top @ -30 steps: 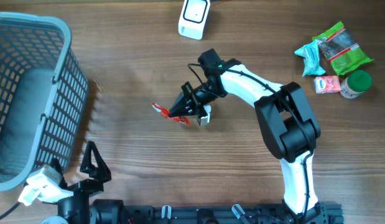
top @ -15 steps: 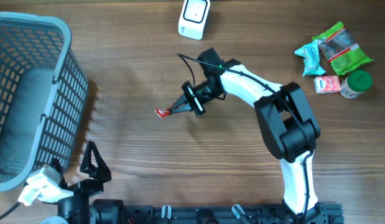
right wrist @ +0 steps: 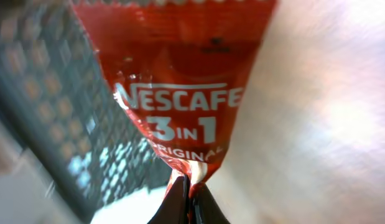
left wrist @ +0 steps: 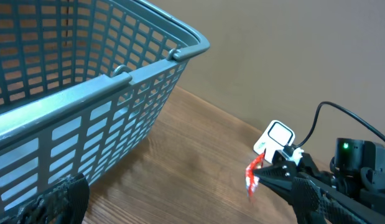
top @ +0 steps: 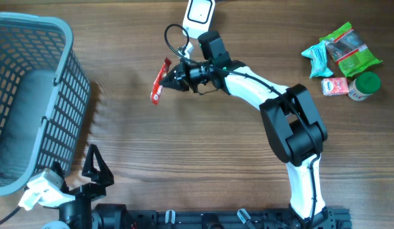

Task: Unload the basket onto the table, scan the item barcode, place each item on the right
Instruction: 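Carry the Nescafe sachet up to the scanner window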

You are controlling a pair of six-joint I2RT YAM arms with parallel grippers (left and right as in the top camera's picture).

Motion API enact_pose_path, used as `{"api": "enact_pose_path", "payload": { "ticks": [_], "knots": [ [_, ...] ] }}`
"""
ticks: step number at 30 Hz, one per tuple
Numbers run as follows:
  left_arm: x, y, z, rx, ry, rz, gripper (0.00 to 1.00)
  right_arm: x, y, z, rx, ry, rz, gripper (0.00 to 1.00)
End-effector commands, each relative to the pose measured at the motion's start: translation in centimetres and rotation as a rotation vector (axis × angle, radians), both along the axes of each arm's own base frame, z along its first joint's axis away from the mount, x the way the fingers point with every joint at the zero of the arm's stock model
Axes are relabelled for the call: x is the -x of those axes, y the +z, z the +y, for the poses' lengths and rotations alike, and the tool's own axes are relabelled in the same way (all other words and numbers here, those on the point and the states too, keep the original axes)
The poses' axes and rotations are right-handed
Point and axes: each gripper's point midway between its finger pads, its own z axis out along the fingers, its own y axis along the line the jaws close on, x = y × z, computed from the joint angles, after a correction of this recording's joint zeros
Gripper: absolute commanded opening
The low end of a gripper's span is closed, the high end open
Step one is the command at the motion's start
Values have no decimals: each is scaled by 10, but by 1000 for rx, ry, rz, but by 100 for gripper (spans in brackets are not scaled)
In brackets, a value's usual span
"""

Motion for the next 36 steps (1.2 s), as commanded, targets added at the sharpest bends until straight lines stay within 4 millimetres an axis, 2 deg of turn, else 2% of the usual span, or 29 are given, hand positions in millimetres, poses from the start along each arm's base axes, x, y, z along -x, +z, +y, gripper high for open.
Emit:
{"api": "enact_pose_path", "payload": {
  "ticks": [1,4,6,9,16,19,22,23,29,32,34,36],
  "knots": [
    [0,1,-1,7,-1,-6,100,-62,-12,-29,214,-262,-109,5],
    [0,1,0,7,-1,-6,100,-91,-8,-55,366,-374,-174,5],
    [0,1,0,7,-1,-6,100,-108,8,-63,403,-425,-222,5],
    [0,1,0,7,-1,-6,100,-130,33,-69,413,-522,-277,5],
    [0,1,0,7,-1,-6,100,-172,45,-82,316,-760,-242,5],
    [0,1,0,7,-1,-6,100,-188,41,-82,228,-816,-200,5],
    [0,1,0,7,-1,-6,100,-201,35,-75,127,-849,-157,5],
    [0,1,0,7,-1,-6,100,-210,27,-72,90,-880,-132,5],
    [0,1,0,7,-1,-6,100,-239,13,-59,83,-888,-137,5],
    [0,1,0,7,-1,-6,100,-245,1,-56,102,-898,-94,5],
    [0,1,0,7,-1,-6,100,-245,-13,-61,140,-930,-46,5],
    [0,1,0,7,-1,-6,100,-243,-19,-65,160,-937,-22,5]
  ]
}}
